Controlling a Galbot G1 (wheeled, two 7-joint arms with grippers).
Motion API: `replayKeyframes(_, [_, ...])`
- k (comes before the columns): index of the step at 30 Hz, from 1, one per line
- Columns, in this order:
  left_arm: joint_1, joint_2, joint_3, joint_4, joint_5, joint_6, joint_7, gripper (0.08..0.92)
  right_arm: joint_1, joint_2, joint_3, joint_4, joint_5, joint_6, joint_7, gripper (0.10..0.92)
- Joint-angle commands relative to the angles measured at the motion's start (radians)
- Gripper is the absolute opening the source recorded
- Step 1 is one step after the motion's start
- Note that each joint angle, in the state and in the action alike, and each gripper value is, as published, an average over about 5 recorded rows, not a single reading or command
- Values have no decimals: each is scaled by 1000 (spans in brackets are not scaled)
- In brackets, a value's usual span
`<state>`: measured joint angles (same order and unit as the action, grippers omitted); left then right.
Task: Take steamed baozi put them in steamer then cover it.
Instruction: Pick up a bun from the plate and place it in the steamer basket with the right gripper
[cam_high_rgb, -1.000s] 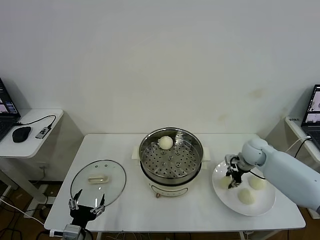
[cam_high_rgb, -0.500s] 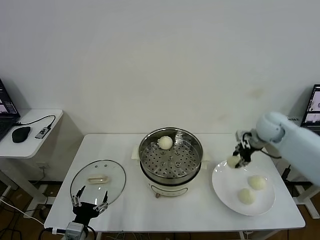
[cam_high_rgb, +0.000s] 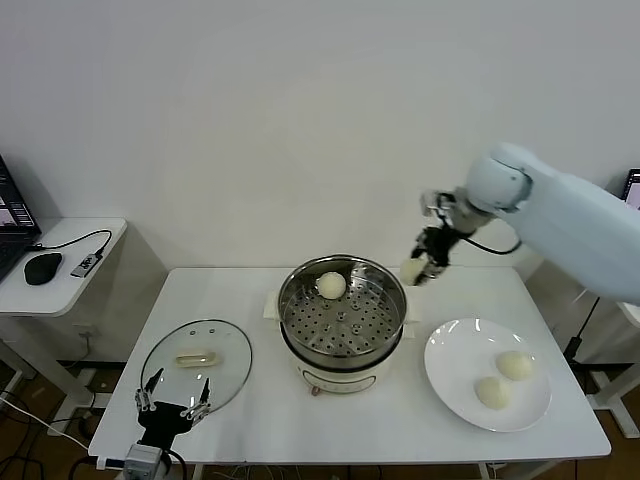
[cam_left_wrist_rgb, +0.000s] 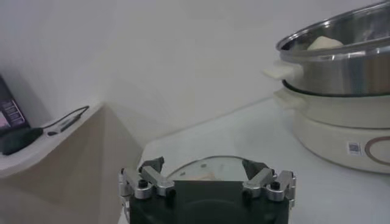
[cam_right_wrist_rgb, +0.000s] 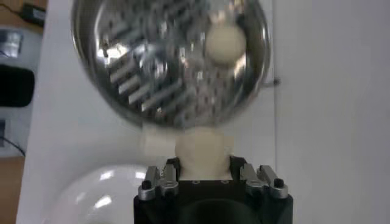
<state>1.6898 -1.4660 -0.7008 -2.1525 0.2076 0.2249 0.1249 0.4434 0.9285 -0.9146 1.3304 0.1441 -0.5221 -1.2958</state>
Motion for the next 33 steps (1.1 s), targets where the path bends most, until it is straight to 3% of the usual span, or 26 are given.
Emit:
replayKeyframes(1, [3, -5, -5, -15, 3, 2, 0, 823, 37, 241, -65, -59, 67, -55, 0, 513])
replayKeyframes(12, [0, -5, -11, -35, -7, 4, 2, 823, -15, 355, -122, -109, 50, -79, 18, 517])
replayKeyframes(33, [-5, -6, -2, -19, -11, 4, 3, 823, -133, 415, -79, -218, -52, -87, 95, 516])
